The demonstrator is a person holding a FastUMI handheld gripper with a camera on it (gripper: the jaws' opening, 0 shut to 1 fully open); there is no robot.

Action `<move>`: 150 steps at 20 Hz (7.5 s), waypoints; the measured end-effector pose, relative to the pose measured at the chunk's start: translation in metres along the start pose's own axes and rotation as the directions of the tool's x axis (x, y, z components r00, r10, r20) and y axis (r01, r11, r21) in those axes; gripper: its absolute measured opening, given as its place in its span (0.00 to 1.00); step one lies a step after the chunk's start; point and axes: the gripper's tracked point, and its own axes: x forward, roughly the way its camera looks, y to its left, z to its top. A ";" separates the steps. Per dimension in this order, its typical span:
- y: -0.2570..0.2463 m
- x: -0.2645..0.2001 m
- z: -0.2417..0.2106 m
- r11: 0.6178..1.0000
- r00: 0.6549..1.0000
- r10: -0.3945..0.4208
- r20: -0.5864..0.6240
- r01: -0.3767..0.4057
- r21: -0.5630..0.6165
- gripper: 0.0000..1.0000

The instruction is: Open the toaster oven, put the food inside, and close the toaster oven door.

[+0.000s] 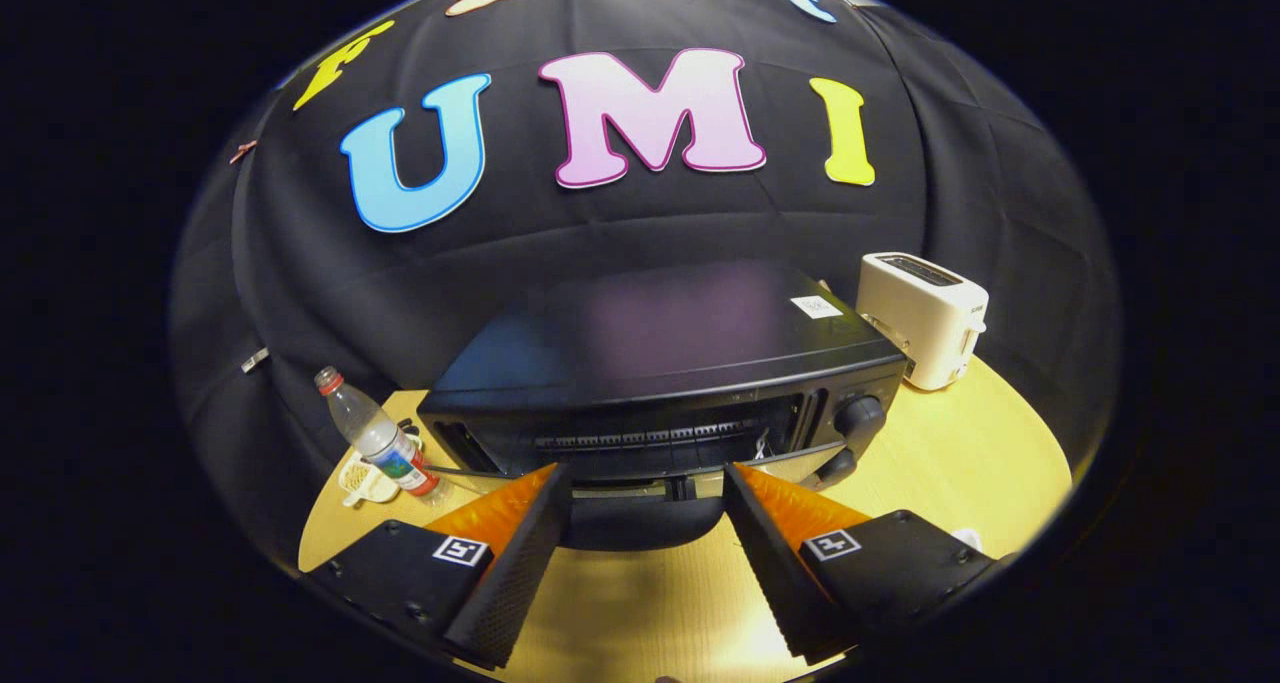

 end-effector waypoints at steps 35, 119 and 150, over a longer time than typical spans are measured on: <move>0.006 0.036 0.061 0.982 0.996 -0.008 0.093 0.025 -0.185 0.97; -0.282 -0.125 -0.171 0.671 0.711 0.456 -0.535 0.121 0.732 0.08; -0.031 0.087 -0.066 0.185 0.965 0.088 -0.245 0.226 0.956 0.08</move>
